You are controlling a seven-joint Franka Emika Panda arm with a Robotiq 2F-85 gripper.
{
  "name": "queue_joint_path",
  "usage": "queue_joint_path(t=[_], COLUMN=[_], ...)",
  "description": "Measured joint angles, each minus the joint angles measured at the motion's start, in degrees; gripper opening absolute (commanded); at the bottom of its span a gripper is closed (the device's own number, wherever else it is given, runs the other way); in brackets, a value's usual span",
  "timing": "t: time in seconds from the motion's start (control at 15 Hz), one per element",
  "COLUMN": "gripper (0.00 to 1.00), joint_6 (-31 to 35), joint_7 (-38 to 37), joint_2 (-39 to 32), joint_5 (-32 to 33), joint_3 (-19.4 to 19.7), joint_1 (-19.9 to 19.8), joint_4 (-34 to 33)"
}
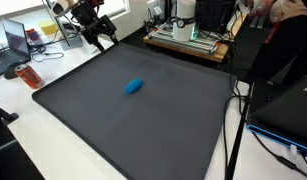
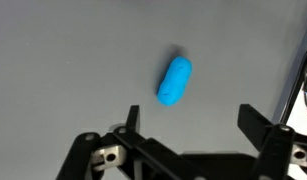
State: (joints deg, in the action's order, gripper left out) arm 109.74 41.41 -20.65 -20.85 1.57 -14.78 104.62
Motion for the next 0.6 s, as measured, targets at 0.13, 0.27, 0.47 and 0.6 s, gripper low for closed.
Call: queue_joint_path(t=[0.13, 0.27, 0.47, 0.6], gripper=[1.00, 1.00, 1.00, 1.00], joint_6=[0.5, 1.8, 5.6, 9.0], joint_7=[2.7, 4.6, 5.8, 6.0], joint_2=[0.0, 0.1, 0.6, 1.6], joint_5=[-1.2, -2.2, -2.9, -3.2], joint_3=[0.0, 0.0, 0.0, 0.0], joint_1=[-0.6, -0.8, -0.7, -0.5], joint_4=[0.9, 2.1, 5.1, 8.2])
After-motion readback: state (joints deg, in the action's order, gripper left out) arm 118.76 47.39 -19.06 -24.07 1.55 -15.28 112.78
